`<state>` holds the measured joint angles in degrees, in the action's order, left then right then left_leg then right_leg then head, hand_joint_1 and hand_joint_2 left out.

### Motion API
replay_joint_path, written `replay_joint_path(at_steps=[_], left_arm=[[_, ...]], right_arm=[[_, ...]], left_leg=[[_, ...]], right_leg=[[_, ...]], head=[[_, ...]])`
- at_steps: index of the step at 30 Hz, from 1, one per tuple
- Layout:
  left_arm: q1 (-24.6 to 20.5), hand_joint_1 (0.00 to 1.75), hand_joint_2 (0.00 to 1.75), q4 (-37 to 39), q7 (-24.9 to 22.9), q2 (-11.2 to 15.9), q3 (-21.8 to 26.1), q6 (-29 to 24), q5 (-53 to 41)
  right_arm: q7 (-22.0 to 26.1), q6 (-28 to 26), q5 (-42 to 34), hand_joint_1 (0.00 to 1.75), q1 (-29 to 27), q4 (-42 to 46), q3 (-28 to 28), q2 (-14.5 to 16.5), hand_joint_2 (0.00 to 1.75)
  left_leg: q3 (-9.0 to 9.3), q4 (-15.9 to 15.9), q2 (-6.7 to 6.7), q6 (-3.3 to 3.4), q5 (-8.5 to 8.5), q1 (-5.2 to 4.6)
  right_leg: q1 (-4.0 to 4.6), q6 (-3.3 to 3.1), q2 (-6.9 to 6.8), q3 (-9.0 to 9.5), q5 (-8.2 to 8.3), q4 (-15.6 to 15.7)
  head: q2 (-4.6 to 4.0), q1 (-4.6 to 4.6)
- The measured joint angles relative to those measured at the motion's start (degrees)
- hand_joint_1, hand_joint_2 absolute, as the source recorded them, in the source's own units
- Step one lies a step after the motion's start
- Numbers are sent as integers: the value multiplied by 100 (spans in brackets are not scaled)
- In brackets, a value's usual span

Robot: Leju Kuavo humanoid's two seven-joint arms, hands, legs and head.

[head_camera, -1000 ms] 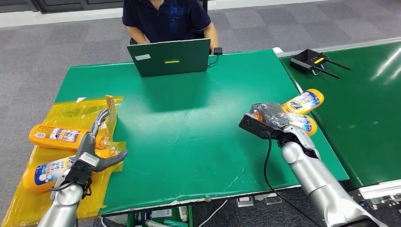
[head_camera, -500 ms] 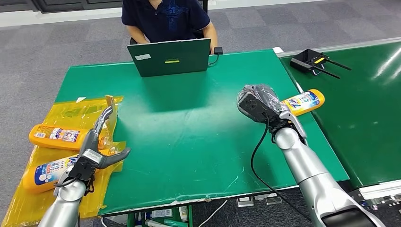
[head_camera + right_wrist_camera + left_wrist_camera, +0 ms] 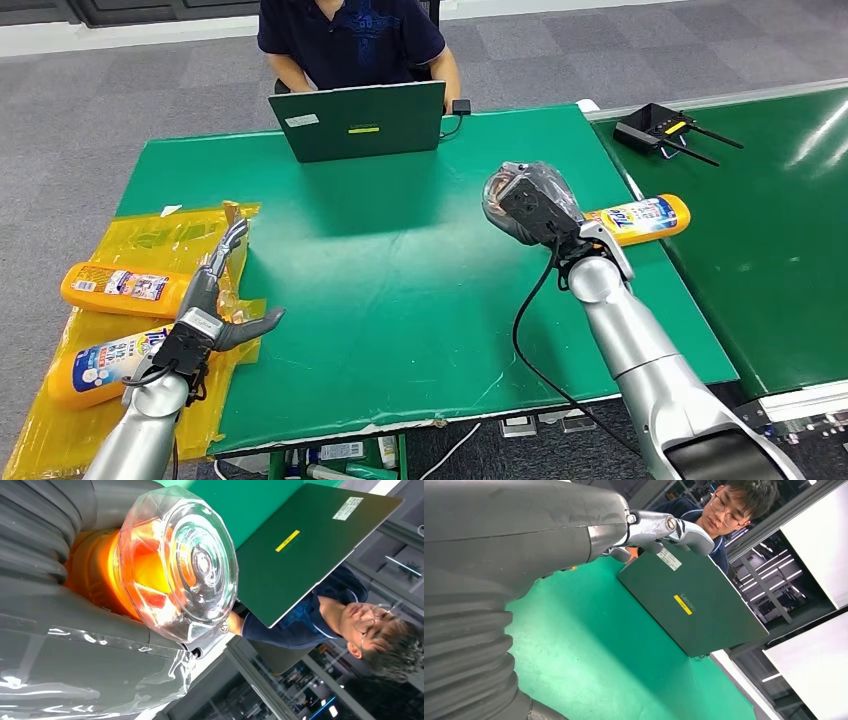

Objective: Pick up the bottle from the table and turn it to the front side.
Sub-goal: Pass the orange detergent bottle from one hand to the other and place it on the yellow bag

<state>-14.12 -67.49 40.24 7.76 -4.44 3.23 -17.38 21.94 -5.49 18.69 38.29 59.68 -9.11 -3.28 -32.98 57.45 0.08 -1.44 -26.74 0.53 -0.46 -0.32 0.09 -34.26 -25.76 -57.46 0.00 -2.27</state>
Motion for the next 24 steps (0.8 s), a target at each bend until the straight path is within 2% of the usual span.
replay_joint_path(at_steps=[9, 13, 24], left_arm=[[-7, 0, 175, 24, 0, -5, -32, 0, 9], [-40, 0, 175, 43, 0, -20, -98, 0, 104], [-277, 0, 175, 262, 0, -250, -420, 71, 291]], right_arm=[[7, 2, -21, 175, 11, -1, 9, 37, 175], [108, 10, -278, 175, 90, -33, 9, 80, 175], [217, -73, -751, 175, 400, -207, 7, 434, 175]], left_leg=[[0, 0, 0, 0, 0, 0], [-1, 0, 0, 0, 0, 0], [-5, 0, 2, 0, 0, 0]], right_leg=[[0, 0, 0, 0, 0, 0], [-1, 0, 0, -2, 0, 0], [-1, 0, 0, -4, 0, -1]], head=[[-1, 0], [0, 0], [0, 0]])
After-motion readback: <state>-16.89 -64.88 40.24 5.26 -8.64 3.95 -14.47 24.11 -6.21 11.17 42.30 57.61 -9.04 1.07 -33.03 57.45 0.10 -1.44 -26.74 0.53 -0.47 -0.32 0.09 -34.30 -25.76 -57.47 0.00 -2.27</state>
